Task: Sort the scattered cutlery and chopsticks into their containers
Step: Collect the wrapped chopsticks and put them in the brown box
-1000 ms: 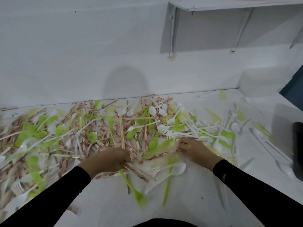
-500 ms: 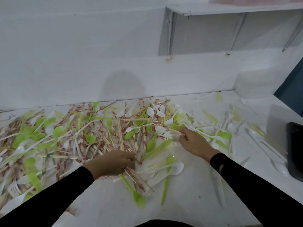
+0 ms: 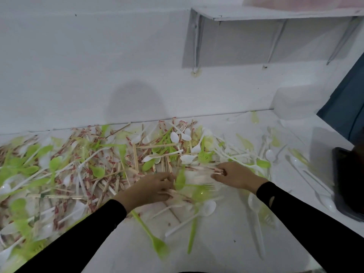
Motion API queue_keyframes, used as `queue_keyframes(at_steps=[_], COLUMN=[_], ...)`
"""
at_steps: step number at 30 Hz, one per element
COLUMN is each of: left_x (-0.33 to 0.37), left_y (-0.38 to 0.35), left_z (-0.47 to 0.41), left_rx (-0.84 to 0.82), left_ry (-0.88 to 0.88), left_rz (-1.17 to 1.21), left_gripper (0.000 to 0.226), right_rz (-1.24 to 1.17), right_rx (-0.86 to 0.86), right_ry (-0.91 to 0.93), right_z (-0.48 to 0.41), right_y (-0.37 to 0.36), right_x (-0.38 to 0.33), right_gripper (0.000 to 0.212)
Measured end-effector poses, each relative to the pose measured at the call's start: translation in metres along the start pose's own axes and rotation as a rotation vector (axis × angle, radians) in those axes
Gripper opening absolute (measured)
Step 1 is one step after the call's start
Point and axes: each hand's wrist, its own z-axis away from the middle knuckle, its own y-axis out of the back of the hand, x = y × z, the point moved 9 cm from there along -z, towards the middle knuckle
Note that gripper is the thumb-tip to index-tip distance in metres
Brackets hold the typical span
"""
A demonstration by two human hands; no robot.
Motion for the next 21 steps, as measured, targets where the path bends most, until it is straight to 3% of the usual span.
queue_keyframes(at_steps=[3, 6, 9, 16, 21], left_x=[-0.006, -0.013, -0.007, 0.000, 0.009], left_y=[-0.016, -0.030, -0.025, -0.018, -0.016], left_z=[-0.008, -0.006, -0.010, 0.003, -0.003], left_rx=[-0.232, -0.391, -0.378, -0.343, -0.123], left_ry=[0.038, 0.089, 0.047, -0.074, -0.156], left_rz=[0.031, -0.066, -0.074, -0.048, -0.112], left_gripper=[0.026, 0.029, 0.026, 0.020, 0.019], right_rz=[-0.155, -0.067, -0.003, 0.160, 0.264], right_rx=[0.091, 0.134, 0.131, -0.078, -0.030], right_ry=[-0.076, -0.060, 0.026, 0.112, 0.003], right_z=[-0.005, -0.017, -0.037, -0.062, -0.047], right_y=[0.022, 0.035, 0.034, 0.001, 0.000], right_x=[0.008, -0.002, -0.022, -0.032, 0.001], right_gripper=[0.031, 0.028, 0.025, 0.052, 0.041])
